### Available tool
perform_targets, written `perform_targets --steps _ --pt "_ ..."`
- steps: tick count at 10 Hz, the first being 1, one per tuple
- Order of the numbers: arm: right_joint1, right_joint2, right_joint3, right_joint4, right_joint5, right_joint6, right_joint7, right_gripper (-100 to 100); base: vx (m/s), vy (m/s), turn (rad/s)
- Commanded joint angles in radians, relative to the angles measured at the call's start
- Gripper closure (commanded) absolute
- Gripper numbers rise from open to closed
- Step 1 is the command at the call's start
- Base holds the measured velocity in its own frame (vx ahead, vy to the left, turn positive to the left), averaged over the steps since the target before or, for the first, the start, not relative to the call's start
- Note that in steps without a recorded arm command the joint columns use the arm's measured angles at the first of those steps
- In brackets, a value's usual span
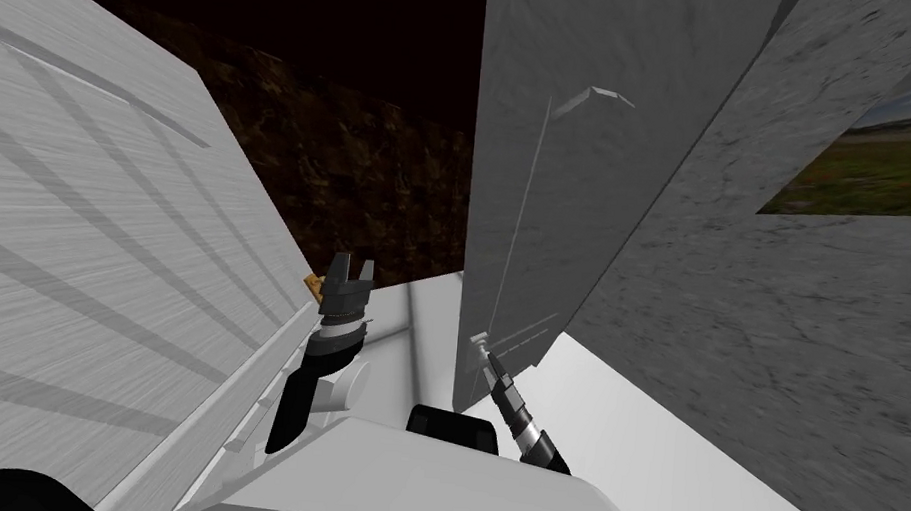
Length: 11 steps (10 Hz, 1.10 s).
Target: Push the door open
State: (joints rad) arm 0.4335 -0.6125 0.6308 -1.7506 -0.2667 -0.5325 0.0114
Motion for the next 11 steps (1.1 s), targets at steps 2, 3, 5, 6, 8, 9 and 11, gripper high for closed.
perform_targets --steps 2,3,5,6,8,9,11 --pt "0.0 0.0 0.0 0.0 0.0 0.0 0.0 100 0.029 0.018 -0.001" --pt "0.0 0.0 0.0 0.0 0.0 0.0 0.0 100 -0.025 -0.017 0.001" --pt "0.0 0.0 0.0 0.0 0.0 0.0 0.0 100 -0.02 -0.013 0.0" --pt "0.0 0.0 0.0 0.0 0.0 0.0 0.0 100 -0.008 -0.004 0.0" --pt "0.013 0.002 -0.015 -0.003 -0.006 0.0 0.006 -100 -0.055 -0.001 -0.122" --pt "0.019 0.003 -0.021 -0.005 -0.009 -0.001 0.008 -100 -0.191 0.003 -0.152" --pt "0.023 0.003 -0.026 -0.005 -0.011 -0.002 0.009 -100 -0.151 -0.012 -0.104"
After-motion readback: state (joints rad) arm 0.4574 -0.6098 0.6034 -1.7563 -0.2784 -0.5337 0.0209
